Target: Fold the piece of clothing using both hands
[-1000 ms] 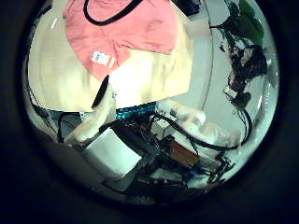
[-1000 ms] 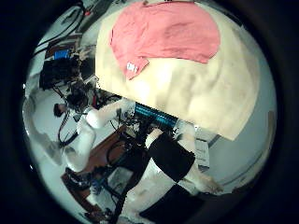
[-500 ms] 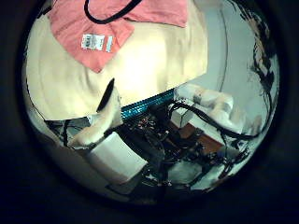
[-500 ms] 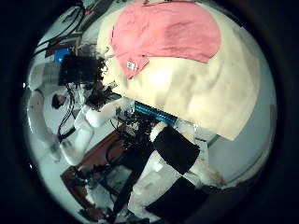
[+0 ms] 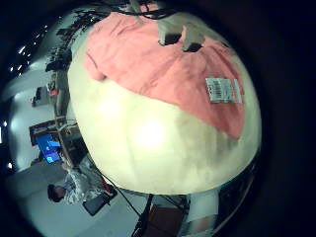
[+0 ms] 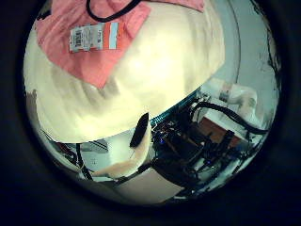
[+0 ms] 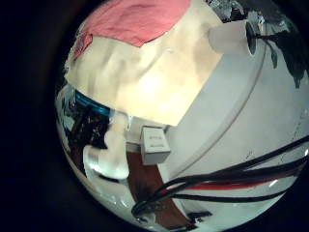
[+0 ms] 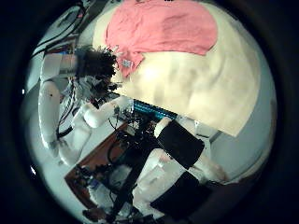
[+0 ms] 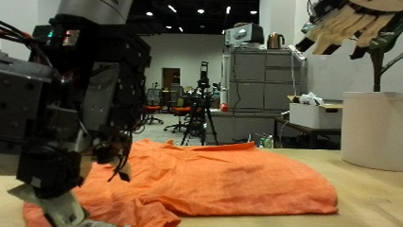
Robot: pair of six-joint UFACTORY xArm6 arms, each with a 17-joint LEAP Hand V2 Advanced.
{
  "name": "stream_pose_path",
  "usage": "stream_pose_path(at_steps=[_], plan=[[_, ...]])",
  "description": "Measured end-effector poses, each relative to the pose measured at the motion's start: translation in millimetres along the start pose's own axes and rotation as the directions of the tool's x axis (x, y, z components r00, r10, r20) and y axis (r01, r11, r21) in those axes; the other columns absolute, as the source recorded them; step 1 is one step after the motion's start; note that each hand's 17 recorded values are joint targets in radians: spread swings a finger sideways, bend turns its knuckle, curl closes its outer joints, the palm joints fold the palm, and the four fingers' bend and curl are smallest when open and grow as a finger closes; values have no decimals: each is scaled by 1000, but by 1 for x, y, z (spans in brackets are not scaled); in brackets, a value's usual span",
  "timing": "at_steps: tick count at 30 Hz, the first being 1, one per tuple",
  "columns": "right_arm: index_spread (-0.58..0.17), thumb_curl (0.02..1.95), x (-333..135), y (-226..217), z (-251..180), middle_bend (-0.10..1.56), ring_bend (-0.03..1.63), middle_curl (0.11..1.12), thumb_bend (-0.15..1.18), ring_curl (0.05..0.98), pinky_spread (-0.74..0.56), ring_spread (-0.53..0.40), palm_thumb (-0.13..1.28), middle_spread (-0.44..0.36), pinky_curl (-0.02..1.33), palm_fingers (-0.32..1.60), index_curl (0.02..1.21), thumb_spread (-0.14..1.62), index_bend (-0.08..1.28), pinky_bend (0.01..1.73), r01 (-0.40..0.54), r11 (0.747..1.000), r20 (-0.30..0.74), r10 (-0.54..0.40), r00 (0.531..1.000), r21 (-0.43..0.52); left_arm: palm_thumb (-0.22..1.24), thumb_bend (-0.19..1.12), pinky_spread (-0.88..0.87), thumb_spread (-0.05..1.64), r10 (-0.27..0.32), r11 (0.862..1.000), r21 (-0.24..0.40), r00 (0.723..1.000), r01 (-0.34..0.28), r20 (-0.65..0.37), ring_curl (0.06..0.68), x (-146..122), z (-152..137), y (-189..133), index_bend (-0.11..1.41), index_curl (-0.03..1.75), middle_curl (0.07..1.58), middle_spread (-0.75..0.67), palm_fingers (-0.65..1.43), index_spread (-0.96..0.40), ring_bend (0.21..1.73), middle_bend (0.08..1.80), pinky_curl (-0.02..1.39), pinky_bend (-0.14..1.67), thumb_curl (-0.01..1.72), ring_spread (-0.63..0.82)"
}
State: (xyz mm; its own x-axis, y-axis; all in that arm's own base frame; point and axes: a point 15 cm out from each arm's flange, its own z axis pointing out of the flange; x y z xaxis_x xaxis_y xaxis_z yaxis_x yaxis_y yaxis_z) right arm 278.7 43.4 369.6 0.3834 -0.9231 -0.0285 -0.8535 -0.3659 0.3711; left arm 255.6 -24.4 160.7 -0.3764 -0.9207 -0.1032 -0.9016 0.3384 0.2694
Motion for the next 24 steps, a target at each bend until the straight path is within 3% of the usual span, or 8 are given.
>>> stream_pose_path(at_steps=[9,14,18,21,24], plan=[[-305,231,1,-3,3,189,266,320,-10,250,307,201,539,42,296,255,325,1335,178,235,-1,1000,-2,1,1000,-6,273,-30,355,878,-11,999,-52,998,14,58,224,-7,22,-9,175,272,341,254,82,161,529,234,324,331,320,425],[-304,230,2,-6,6,188,264,320,-11,250,307,201,540,42,297,257,326,1336,178,231,-1,1000,0,1,1000,-19,321,-21,310,869,-5,989,-145,996,17,89,200,-14,29,-4,206,311,370,139,217,132,465,324,298,249,331,378],[-301,229,3,-11,7,187,263,319,-11,249,307,201,540,42,299,259,325,1336,177,233,-1,1000,-1,1,1000,-15,416,3,153,892,-14,986,-164,996,29,93,189,-14,32,-4,213,337,420,-17,500,41,483,493,274,213,345,181],[-298,229,3,-11,7,187,263,319,-11,249,307,201,540,42,298,258,326,1336,178,229,-1,1000,0,1,1000,-16,562,29,-161,929,-15,986,-164,996,30,92,223,-14,32,-6,193,360,500,-179,915,-75,613,654,312,390,367,-123],[-297,228,3,-11,7,187,263,319,-11,249,308,201,540,42,299,258,326,1336,178,228,1,1000,-1,-1,1000,-15,682,38,-408,942,-17,984,-173,995,34,94,300,-16,34,-6,173,381,582,-290,1036,-174,788,717,379,565,390,-343]])
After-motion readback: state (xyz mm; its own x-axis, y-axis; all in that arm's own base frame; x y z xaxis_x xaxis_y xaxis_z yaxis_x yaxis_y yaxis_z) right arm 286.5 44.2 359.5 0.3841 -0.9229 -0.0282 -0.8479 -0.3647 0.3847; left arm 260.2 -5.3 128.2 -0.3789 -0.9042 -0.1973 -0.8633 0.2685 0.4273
